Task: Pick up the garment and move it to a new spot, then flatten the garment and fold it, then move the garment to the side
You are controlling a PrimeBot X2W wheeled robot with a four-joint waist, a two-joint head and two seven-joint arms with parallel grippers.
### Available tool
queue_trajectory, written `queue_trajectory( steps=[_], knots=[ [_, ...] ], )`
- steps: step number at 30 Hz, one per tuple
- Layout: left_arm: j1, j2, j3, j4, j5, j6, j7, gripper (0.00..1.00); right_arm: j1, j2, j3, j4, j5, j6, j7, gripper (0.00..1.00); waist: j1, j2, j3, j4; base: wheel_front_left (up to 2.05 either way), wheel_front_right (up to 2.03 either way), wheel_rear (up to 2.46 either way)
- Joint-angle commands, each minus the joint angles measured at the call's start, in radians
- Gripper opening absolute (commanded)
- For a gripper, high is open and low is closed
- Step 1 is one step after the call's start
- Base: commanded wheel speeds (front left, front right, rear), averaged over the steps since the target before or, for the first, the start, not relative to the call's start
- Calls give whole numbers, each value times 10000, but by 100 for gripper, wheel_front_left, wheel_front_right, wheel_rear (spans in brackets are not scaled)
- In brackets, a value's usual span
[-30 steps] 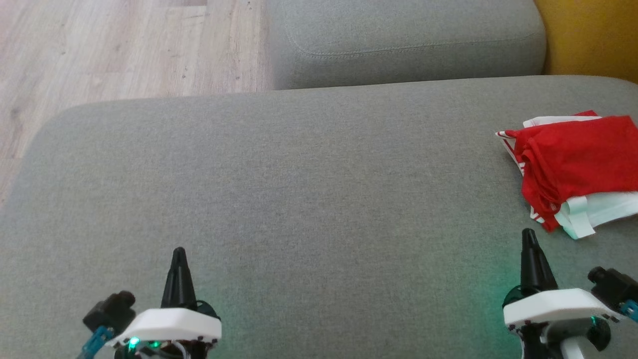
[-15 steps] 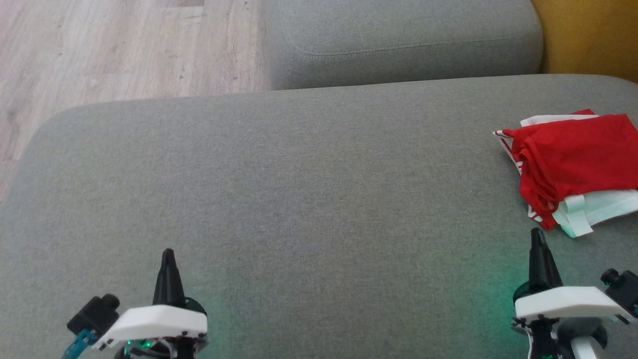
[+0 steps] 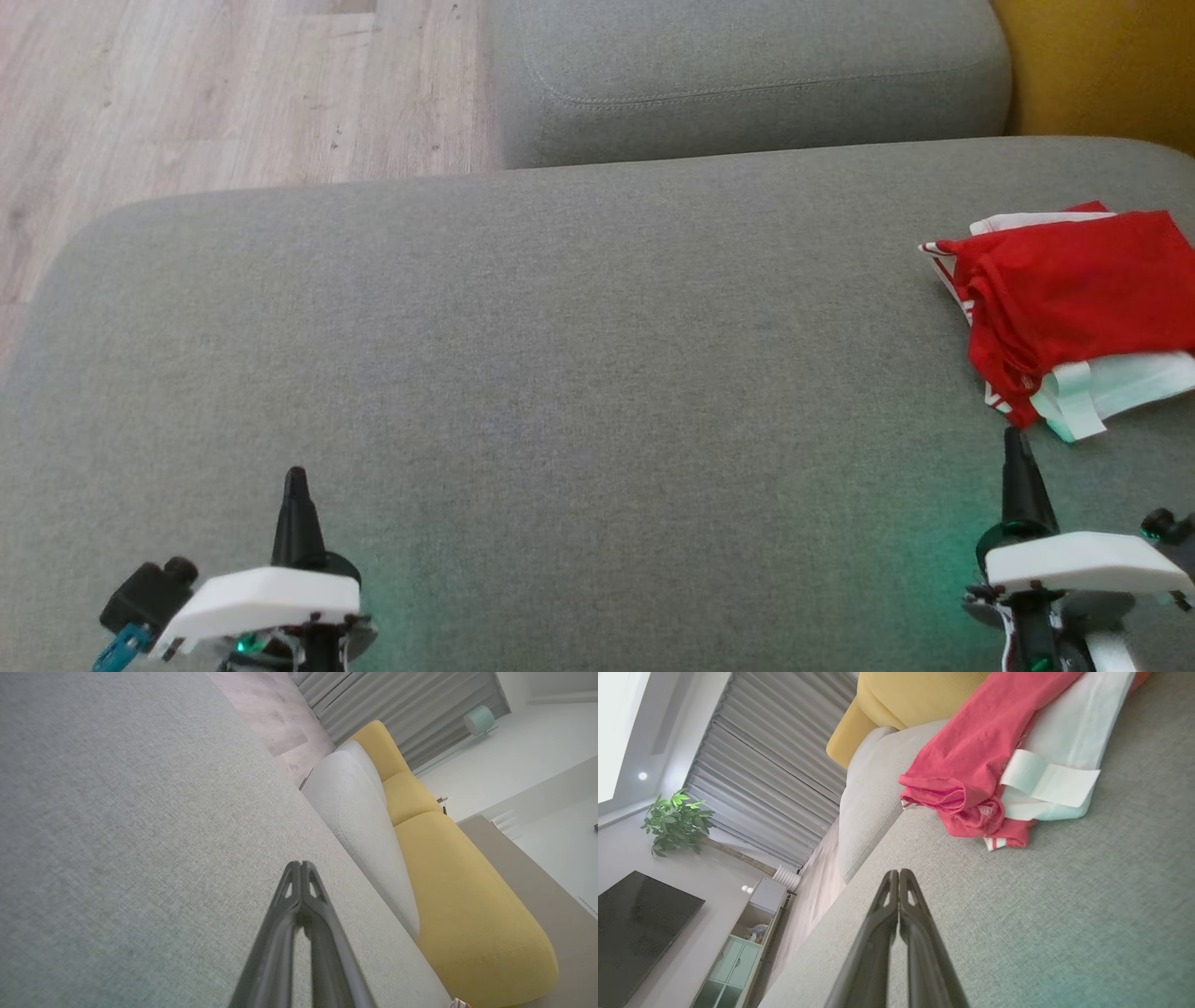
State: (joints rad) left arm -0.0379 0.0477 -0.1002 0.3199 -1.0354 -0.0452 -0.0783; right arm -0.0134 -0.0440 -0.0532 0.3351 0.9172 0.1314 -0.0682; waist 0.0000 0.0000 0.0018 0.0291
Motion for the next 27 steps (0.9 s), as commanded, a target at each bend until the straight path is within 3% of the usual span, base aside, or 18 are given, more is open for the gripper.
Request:
queue_trajectory(
  steps=[1, 27],
  knots=[
    [-564, 55, 276, -347, -197, -92, 75, 0, -608, -37, 33, -395, 257, -4, 59, 0, 0, 0, 0, -4, 0, 0, 0],
    [-621, 60, 1053, -518, -2586, -419, 846, 0, -753, -48, -241, -613, 3108, -5, 811, 0, 0, 0, 6, -127, 0, 0, 0]
  ],
)
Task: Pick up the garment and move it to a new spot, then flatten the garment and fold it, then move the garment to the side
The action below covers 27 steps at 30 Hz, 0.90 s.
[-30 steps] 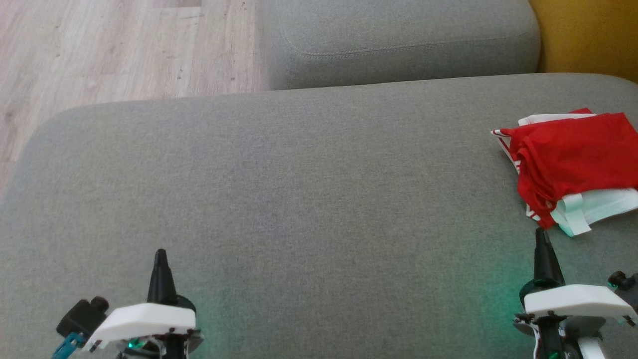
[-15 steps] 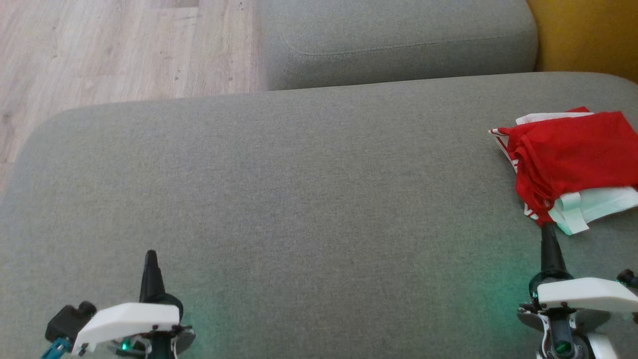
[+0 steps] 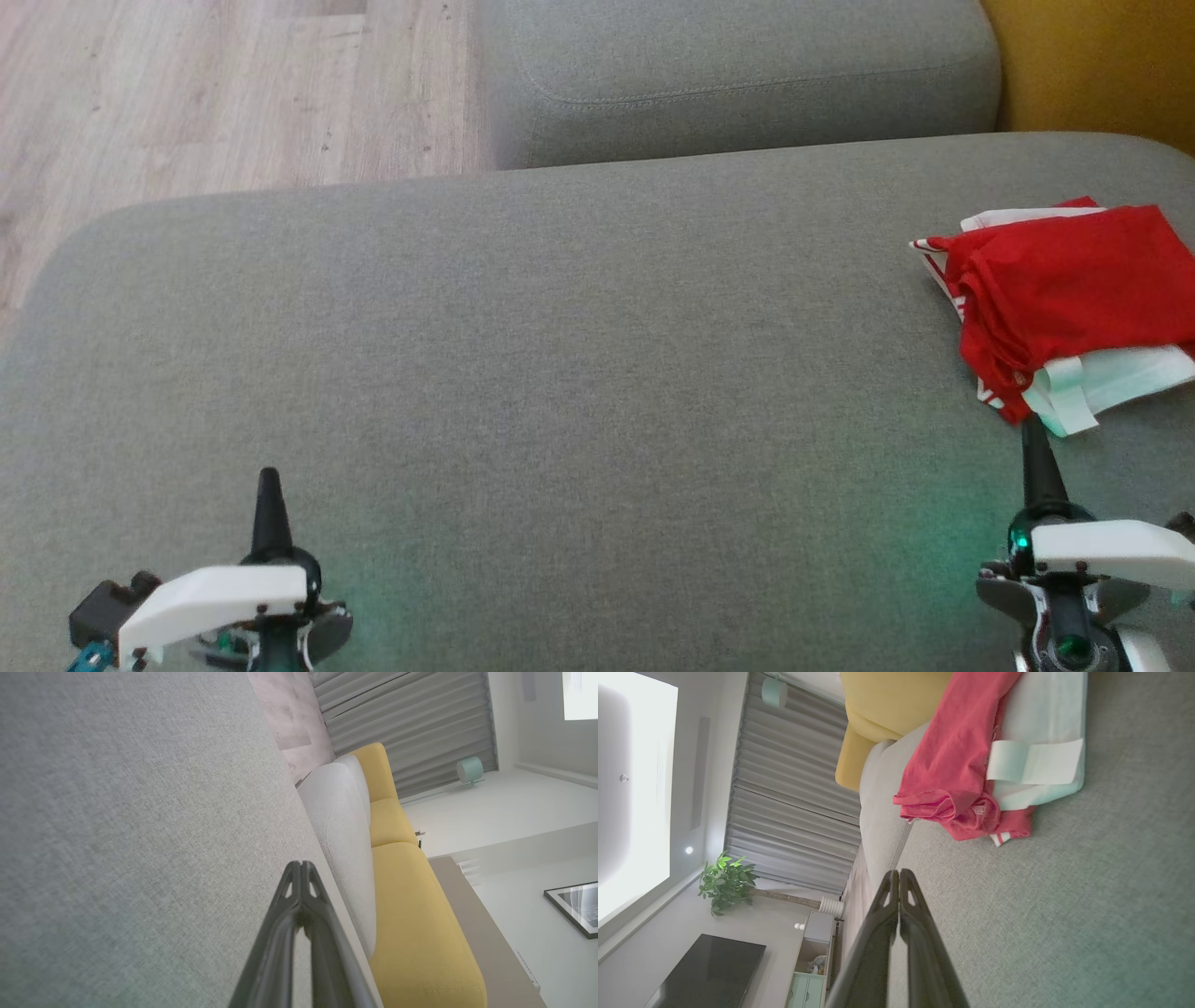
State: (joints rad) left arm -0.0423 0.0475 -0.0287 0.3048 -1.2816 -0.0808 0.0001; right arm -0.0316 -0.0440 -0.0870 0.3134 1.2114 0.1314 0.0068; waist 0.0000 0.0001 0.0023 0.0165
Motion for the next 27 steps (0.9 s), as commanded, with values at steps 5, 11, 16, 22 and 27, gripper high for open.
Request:
queue_trajectory(
  steps=[5, 11, 16, 22, 27],
  knots=[
    [-588, 63, 488, -400, -583, -125, 211, 0, -598, -50, 44, -438, 716, -6, 206, 0, 0, -1, 1, -25, 0, 0, 0],
    [-602, 63, 669, -439, -1134, -201, 390, 0, -632, -52, -19, -488, 1374, -6, 380, 0, 0, -1, 2, -53, 0, 0, 0],
    [-611, 63, 789, -465, -1501, -251, 510, 0, -654, -54, -62, -522, 1814, -6, 495, 0, 0, -1, 3, -72, 0, 0, 0],
    [-626, 64, 1001, -511, -2143, -339, 719, 0, -693, -57, -135, -580, 2582, -7, 698, 0, 0, -1, 5, -105, 0, 0, 0],
    [-637, 64, 1152, -544, -2602, -402, 869, 0, -721, -59, -188, -622, 3131, -7, 843, 0, 0, -1, 6, -129, 0, 0, 0]
  ],
)
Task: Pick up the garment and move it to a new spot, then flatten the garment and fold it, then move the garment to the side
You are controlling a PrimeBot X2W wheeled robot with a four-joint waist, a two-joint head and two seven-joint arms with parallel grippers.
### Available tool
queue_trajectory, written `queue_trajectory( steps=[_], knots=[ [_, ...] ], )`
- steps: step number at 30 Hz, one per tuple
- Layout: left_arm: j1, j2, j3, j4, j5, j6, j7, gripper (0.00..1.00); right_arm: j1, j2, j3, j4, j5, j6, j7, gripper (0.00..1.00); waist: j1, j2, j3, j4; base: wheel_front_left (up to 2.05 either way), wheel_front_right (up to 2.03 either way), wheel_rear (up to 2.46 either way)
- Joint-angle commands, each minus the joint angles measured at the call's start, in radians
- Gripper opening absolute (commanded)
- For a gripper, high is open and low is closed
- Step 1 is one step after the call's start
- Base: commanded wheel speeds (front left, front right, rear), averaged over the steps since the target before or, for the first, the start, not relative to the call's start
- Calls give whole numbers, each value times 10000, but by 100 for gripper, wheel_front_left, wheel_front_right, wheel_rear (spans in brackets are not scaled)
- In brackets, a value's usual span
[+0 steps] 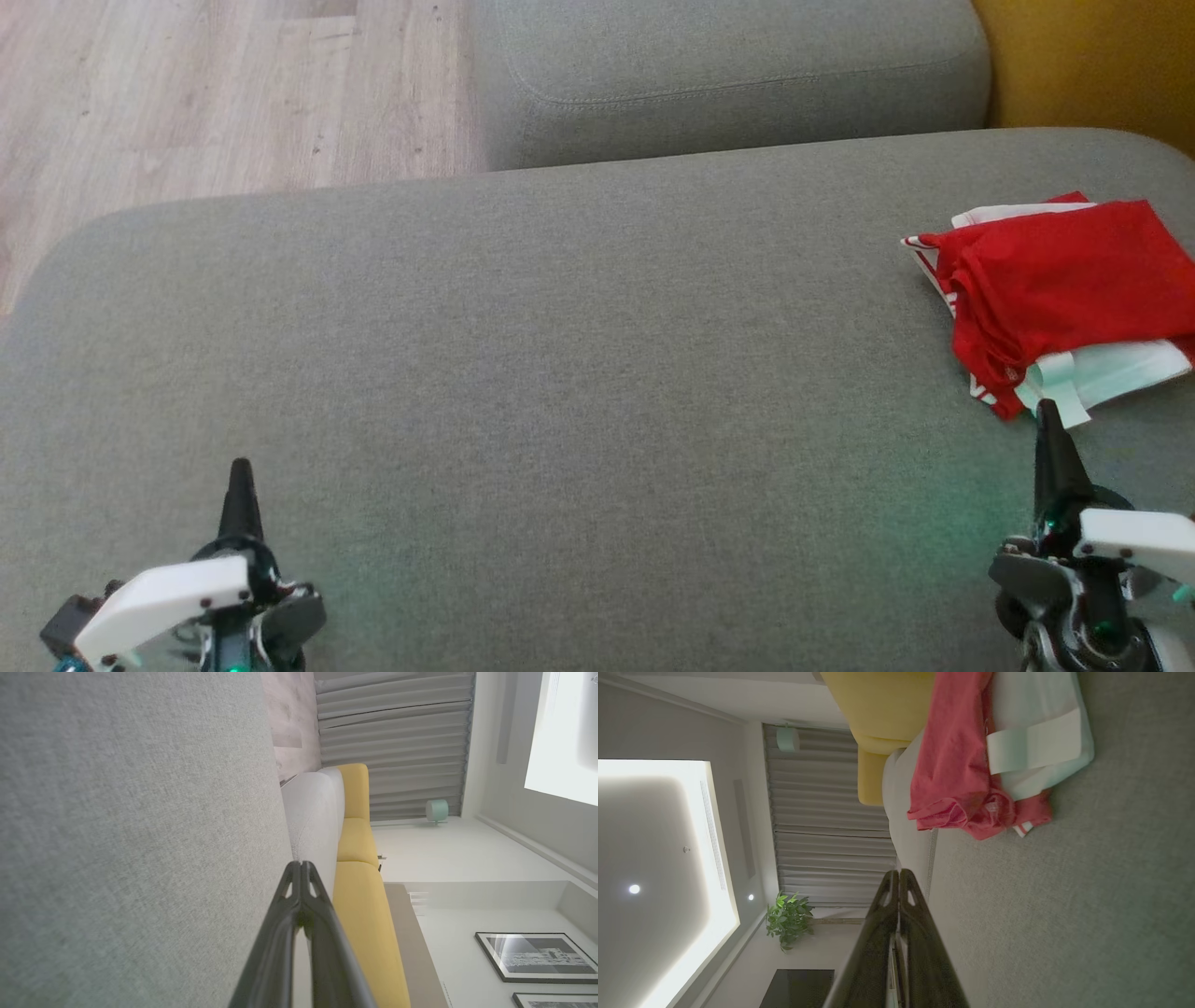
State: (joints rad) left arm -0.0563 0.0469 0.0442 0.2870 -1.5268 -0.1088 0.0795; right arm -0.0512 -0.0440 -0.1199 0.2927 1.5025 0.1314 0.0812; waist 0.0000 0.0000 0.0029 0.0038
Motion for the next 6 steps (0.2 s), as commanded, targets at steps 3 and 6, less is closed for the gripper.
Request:
queue_trajectory(
  steps=[3, 6],
  knots=[
    [-504, 69, 514, -385, -425, -160, 165, 0, -541, -60, 110, -440, 550, -7, 186, 0, 0, 0, 1, -15, 0, 0, 0],
    [-511, 70, 604, -405, -697, -197, 254, 0, -558, -61, 79, -465, 876, -7, 272, 0, 0, 0, 1, -30, 0, 0, 0]
  ],
)
